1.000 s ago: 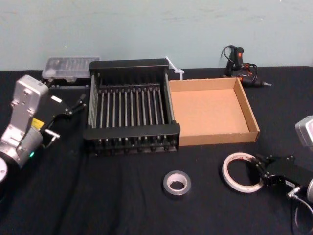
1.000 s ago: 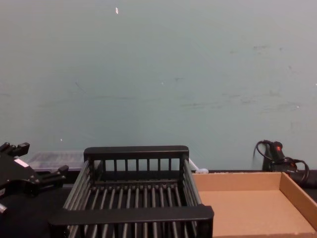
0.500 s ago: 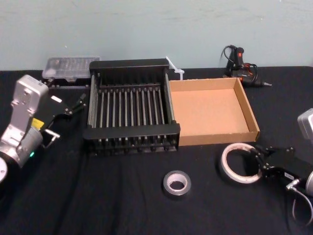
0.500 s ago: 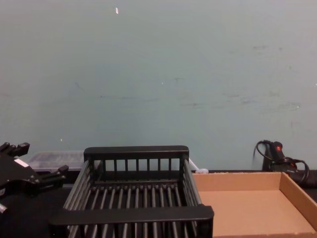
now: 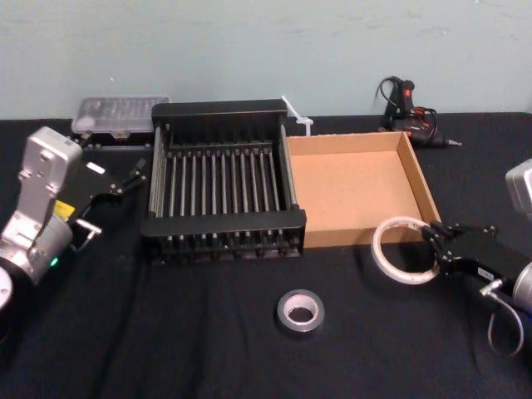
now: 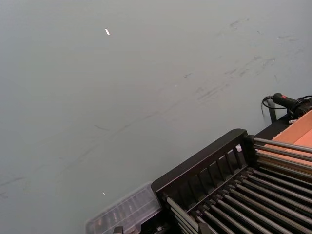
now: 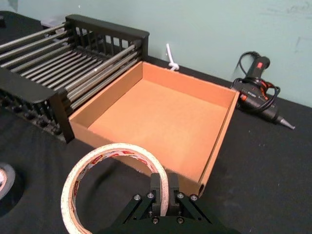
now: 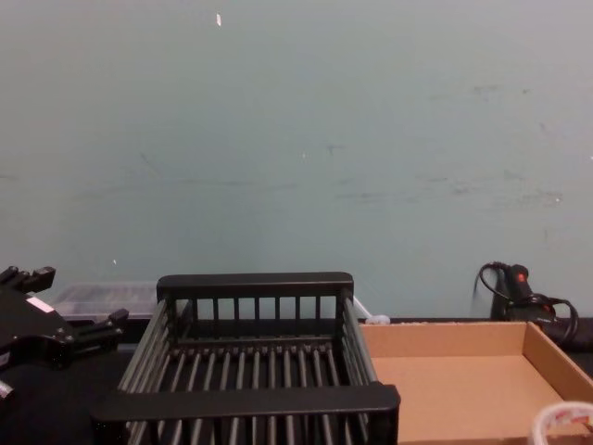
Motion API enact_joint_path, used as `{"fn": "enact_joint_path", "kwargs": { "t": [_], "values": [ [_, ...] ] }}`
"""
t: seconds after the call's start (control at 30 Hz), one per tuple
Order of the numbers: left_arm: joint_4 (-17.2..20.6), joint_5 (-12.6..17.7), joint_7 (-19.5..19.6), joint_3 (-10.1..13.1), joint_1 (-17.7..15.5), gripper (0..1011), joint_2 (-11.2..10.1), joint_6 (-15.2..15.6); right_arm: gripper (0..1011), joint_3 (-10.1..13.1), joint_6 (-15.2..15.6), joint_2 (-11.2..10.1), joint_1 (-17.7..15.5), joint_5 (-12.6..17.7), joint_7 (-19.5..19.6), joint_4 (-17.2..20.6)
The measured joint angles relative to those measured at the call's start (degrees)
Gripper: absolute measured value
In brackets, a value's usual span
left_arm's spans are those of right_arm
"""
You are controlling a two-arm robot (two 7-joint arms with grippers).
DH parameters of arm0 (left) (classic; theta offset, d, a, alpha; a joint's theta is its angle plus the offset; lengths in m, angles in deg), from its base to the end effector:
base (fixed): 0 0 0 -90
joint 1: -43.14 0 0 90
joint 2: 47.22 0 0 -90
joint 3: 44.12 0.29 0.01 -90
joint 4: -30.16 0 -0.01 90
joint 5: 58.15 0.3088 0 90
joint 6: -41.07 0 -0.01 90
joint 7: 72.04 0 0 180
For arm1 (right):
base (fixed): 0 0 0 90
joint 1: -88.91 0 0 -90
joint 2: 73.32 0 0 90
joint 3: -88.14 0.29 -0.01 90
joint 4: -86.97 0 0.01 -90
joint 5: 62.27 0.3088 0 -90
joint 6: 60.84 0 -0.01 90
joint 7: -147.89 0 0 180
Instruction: Pick up the white tape and place it into the black box , Pick up the silver tape and place it into the brown box.
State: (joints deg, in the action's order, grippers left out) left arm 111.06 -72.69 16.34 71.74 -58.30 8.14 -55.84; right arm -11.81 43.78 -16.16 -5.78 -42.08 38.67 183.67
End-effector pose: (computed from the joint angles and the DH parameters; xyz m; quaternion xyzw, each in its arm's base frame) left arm 0.3581 0.0827 -0.3022 0.1414 -0.1326 0.5799 0.7913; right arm 0.3008 -0.0955 -0.2795 -0.1806 0.0589 -0.4893 0.8512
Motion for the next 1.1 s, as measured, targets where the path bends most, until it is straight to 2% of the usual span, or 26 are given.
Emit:
{"fn": "enact_joint_path", "kwargs": {
  "t": [0.5, 1.1],
  "values": [
    [0.00, 0.00, 0.00, 0.00, 0.00, 1001, 0.00, 0.00, 99, -1.77, -0.01, 2.80, 5.57, -0.94, 0.29, -2.32],
    [0.00, 0.00, 0.00, 0.00, 0.00, 1001, 0.00, 0.00, 98, -3.69, 0.12, 5.14, 10.55, -1.18, -0.32, -5.05]
  ]
}}
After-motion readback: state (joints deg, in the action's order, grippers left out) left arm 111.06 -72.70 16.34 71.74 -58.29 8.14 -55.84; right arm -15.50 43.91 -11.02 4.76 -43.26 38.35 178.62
